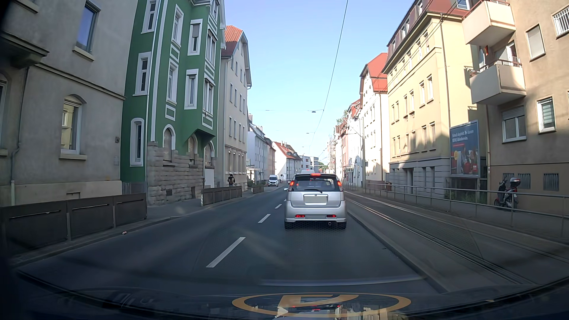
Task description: Follow the waypoints while adhering to traffic rules and regulations
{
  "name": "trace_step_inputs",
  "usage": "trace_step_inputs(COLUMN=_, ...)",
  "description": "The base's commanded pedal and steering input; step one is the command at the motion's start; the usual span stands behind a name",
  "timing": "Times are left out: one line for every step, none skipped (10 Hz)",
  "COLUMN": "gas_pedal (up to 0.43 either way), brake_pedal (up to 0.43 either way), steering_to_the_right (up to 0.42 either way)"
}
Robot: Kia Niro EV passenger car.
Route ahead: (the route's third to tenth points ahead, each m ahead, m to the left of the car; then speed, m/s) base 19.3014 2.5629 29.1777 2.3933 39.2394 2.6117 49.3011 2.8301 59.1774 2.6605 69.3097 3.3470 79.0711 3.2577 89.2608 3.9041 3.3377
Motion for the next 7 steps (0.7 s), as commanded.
trace_step_inputs(gas_pedal=0.067, brake_pedal=0.0, steering_to_the_right=0.004)
trace_step_inputs(gas_pedal=0.067, brake_pedal=0.0, steering_to_the_right=0.004)
trace_step_inputs(gas_pedal=0.047, brake_pedal=0.0, steering_to_the_right=0.004)
trace_step_inputs(gas_pedal=0.0, brake_pedal=0.0, steering_to_the_right=0.004)
trace_step_inputs(gas_pedal=0.0, brake_pedal=0.0, steering_to_the_right=0.004)
trace_step_inputs(gas_pedal=0.0, brake_pedal=0.0, steering_to_the_right=0.004)
trace_step_inputs(gas_pedal=0.0, brake_pedal=0.0, steering_to_the_right=0.004)
